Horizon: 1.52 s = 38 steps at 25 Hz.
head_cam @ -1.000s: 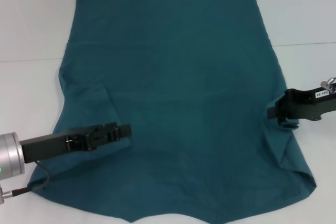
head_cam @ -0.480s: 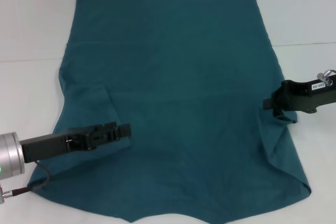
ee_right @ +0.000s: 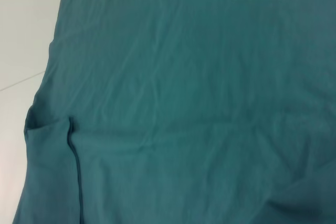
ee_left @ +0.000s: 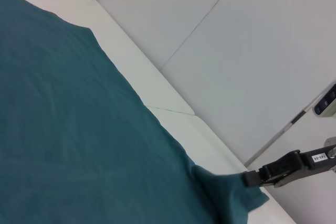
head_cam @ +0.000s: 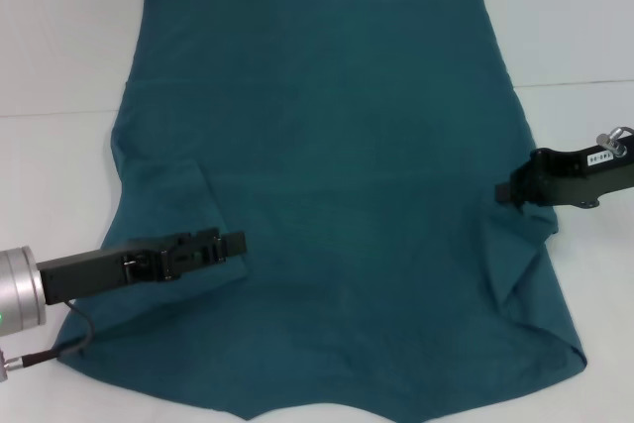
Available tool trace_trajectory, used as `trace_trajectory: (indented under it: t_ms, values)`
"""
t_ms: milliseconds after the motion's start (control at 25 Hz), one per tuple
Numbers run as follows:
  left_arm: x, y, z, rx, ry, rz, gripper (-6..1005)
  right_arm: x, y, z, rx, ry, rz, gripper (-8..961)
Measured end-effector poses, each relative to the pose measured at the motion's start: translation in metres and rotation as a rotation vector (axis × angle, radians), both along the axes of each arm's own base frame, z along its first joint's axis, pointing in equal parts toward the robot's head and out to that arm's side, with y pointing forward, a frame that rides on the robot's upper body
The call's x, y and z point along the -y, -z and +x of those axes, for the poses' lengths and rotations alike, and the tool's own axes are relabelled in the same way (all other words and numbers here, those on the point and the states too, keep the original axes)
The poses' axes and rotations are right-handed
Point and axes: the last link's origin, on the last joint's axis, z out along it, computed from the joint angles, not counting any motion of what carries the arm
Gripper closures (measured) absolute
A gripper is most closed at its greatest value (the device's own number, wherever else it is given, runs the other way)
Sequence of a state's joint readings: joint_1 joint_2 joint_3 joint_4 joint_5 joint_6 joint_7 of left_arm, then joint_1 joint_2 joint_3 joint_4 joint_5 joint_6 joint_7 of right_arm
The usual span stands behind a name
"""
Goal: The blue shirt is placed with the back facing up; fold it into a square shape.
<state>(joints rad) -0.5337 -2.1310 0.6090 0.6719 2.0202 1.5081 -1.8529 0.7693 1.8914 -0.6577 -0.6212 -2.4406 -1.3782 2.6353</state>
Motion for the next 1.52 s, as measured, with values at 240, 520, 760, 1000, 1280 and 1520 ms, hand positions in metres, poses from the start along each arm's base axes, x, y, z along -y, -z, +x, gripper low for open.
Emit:
trace_trajectory:
  t_ms: [240, 520, 760, 1000, 1280, 1520]
  values:
    - [0.0, 0.0, 0.0, -0.001, 0.002, 0.001, 370, -0.005, 0.003, -0.002, 0.0, -0.01, 0.026, 761]
    - [0.0, 0.0, -0.001, 0.0, -0.002, 0.002, 369, -0.015, 0.01, -0.023, -0.128, -0.106, 0.085, 613]
    - [0.001, 0.0, -0.002, 0.003, -0.007, 0.003, 371, -0.007, -0.007, -0.006, -0.051, -0.079, 0.039, 303]
    - [0.001, 0.0, -0.002, 0.006, -0.014, 0.012, 370, 0.007, -0.027, 0.014, 0.037, -0.06, -0.014, 280]
    - [-0.001, 0.0, -0.001, 0.007, -0.014, 0.012, 370, 0.014, -0.029, 0.036, 0.127, 0.005, 0.0, 279]
    - [-0.001, 0.0, 0.0, 0.011, -0.016, 0.009, 371, 0.009, -0.024, 0.046, 0.185, 0.039, 0.059, 279]
